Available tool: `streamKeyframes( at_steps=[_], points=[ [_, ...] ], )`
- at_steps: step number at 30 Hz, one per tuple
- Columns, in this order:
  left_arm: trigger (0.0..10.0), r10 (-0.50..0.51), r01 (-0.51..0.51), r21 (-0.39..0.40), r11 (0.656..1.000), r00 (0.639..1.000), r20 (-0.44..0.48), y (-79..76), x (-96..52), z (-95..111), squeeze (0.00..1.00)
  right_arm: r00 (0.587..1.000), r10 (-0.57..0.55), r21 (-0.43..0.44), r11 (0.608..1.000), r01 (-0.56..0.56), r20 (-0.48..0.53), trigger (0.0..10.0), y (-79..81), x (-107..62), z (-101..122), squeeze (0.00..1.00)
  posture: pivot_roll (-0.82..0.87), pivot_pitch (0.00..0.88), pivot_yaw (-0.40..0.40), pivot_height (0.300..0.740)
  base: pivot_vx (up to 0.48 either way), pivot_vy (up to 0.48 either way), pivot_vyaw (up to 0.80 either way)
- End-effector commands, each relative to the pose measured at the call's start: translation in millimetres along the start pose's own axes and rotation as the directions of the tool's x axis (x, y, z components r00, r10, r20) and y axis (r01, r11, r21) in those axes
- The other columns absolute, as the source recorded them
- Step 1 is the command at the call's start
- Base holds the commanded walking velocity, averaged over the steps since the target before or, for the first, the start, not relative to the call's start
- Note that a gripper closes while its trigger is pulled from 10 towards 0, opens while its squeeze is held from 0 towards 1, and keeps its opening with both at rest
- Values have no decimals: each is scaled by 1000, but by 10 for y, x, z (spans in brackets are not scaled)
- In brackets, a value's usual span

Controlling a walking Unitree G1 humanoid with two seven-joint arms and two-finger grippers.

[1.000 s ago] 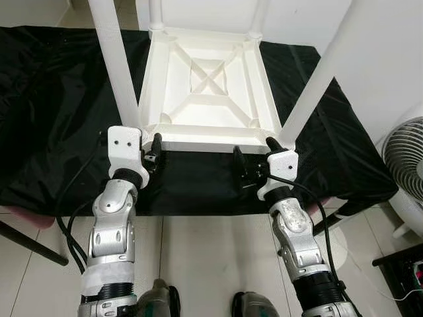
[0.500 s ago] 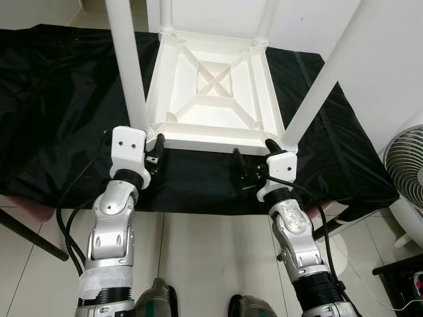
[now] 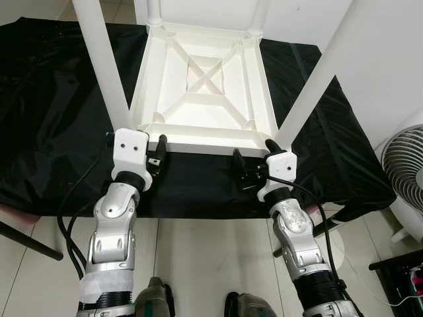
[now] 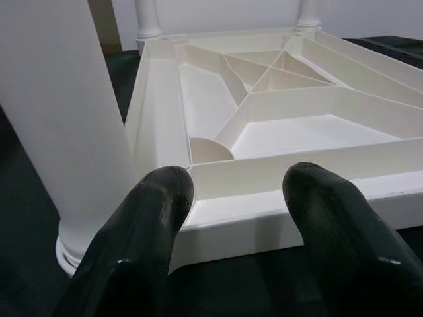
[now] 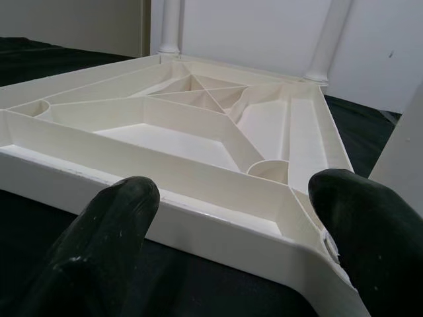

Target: Building children table

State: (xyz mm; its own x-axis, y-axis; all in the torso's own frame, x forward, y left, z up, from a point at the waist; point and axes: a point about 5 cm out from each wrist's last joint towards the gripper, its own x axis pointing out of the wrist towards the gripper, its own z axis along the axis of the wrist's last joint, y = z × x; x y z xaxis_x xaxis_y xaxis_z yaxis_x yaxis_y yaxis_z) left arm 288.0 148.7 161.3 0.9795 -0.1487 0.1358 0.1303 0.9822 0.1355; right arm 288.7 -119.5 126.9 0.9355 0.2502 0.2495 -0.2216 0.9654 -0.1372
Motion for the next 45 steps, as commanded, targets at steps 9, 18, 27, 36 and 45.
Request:
streamKeyframes(
  at_steps=[9,18,27,36,45],
  points=[
    [10000,167,-167,-24,986,986,19,148,-298,-58,0,986,-165,-28,986,164,-36,10000,-364,-248,-61,0,102,82,-58,740,0,0,0],
    [10000,183,-179,-68,981,982,48,175,-374,-22,0,984,-177,-24,984,176,-36,10000,-359,-231,-62,0,105,86,-51,740,0,124,0],
    [10000,191,-187,-72,980,981,48,191,-375,-18,0,985,-170,-22,985,169,-30,10000,-347,-194,-53,0,113,80,-52,740,0,387,0],
    [10000,194,-191,-57,980,980,54,204,-379,-12,0,986,-164,-19,986,163,-26,10000,-320,-164,-47,0,122,71,-50,740,0,301,0],
    [10000,183,-184,10,983,982,49,193,-338,-23,0,988,-150,-18,989,150,-21,10000,-288,-107,-51,0,124,68,-54,740,0,0,0]
  ],
)
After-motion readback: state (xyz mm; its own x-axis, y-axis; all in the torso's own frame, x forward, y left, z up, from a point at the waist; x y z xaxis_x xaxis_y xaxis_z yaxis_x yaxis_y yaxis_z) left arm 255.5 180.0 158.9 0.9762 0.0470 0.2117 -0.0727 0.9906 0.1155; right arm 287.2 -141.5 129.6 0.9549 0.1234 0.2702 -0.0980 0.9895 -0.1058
